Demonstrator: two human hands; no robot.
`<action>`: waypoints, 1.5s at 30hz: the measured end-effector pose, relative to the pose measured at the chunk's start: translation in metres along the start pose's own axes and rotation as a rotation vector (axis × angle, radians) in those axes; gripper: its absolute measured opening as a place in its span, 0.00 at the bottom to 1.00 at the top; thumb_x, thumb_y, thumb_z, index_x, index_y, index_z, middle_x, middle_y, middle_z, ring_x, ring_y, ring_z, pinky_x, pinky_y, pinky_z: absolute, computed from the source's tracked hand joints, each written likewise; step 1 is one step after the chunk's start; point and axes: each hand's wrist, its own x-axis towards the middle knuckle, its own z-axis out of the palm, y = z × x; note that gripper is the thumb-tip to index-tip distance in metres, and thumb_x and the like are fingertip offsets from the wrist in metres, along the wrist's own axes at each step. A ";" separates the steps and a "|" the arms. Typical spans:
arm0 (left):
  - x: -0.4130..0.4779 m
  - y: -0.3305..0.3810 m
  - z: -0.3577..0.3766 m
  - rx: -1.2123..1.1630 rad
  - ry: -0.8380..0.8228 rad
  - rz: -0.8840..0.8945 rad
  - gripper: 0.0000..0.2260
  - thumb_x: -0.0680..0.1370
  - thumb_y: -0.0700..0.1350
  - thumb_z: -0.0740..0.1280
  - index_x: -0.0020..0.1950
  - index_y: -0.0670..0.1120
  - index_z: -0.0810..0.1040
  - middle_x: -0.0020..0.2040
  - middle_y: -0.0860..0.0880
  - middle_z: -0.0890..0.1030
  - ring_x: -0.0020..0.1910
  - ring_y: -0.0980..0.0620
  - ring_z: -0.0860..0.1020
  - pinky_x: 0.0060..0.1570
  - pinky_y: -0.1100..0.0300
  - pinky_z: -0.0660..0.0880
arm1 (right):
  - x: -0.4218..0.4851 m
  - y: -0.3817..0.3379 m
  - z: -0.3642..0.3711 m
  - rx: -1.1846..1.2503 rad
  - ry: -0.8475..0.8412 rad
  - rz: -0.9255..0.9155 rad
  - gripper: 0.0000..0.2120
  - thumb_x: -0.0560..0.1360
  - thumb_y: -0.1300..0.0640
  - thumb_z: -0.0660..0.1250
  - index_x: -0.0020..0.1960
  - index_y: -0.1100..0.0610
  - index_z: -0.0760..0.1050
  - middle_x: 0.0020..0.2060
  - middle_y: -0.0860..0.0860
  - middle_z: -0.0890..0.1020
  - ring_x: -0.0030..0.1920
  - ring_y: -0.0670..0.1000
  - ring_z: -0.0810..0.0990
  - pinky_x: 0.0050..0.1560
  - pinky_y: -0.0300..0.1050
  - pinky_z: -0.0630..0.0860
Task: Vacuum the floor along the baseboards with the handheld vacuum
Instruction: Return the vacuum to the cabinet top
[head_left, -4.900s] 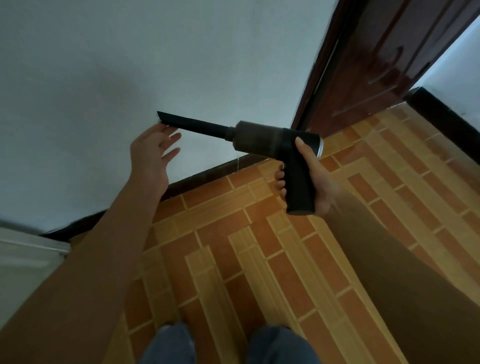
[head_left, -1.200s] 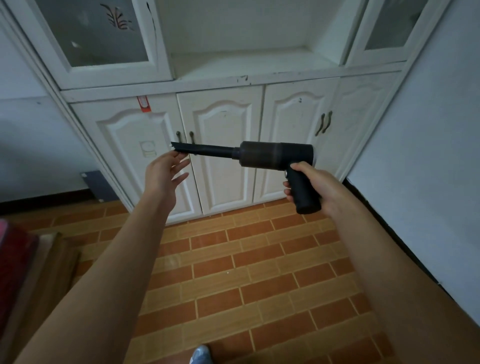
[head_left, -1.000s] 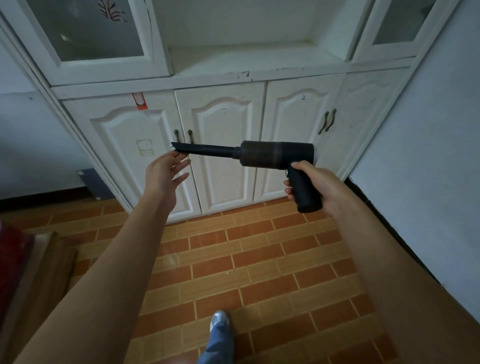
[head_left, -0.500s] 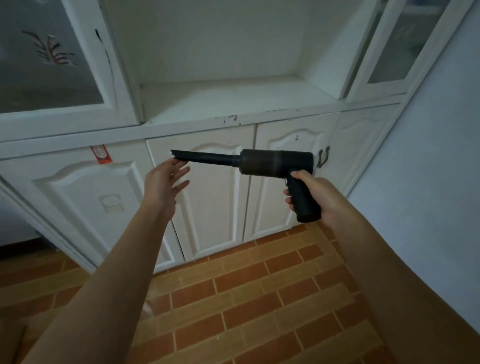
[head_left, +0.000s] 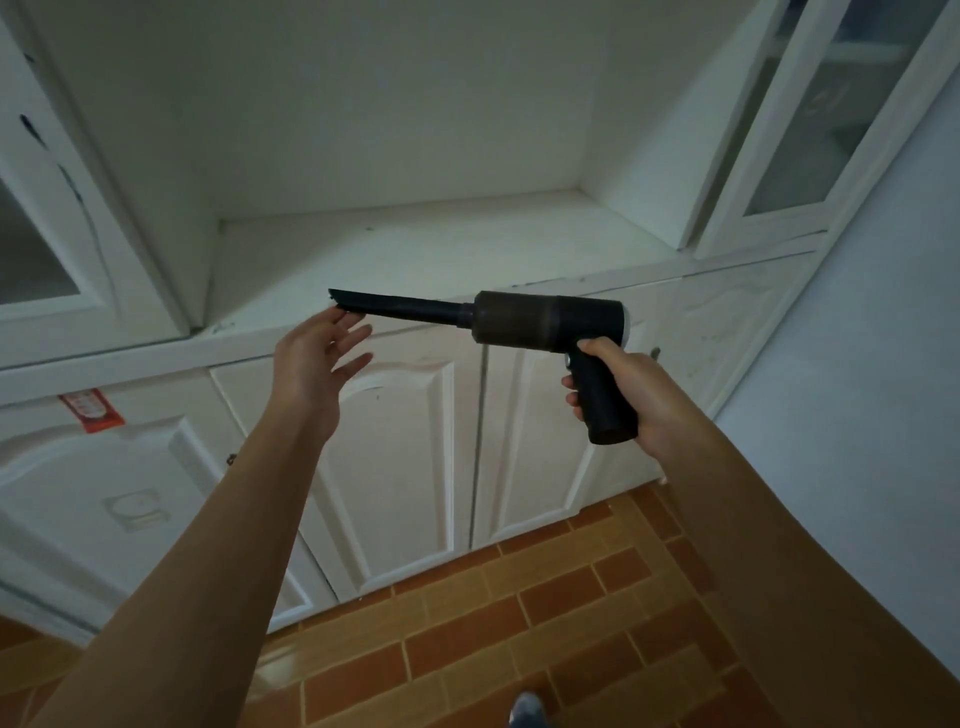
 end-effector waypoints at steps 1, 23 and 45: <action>0.009 -0.001 0.010 -0.007 0.003 0.009 0.17 0.80 0.35 0.54 0.68 0.38 0.70 0.59 0.45 0.79 0.59 0.46 0.78 0.58 0.50 0.75 | 0.013 -0.006 -0.005 -0.001 -0.007 -0.003 0.14 0.75 0.52 0.66 0.52 0.63 0.78 0.39 0.57 0.83 0.35 0.51 0.81 0.38 0.45 0.79; 0.192 -0.016 0.154 0.070 0.143 0.115 0.16 0.78 0.32 0.56 0.64 0.38 0.74 0.54 0.45 0.80 0.55 0.47 0.79 0.54 0.54 0.77 | 0.247 -0.119 -0.043 -0.254 -0.088 -0.075 0.13 0.77 0.49 0.63 0.49 0.59 0.75 0.39 0.56 0.81 0.36 0.51 0.80 0.34 0.41 0.74; 0.305 0.015 0.063 0.094 0.562 0.139 0.15 0.78 0.34 0.59 0.65 0.38 0.72 0.44 0.48 0.78 0.44 0.53 0.78 0.45 0.60 0.75 | 0.419 -0.155 0.123 -0.465 -0.389 -0.256 0.13 0.74 0.49 0.68 0.41 0.60 0.76 0.33 0.54 0.80 0.31 0.50 0.79 0.29 0.38 0.74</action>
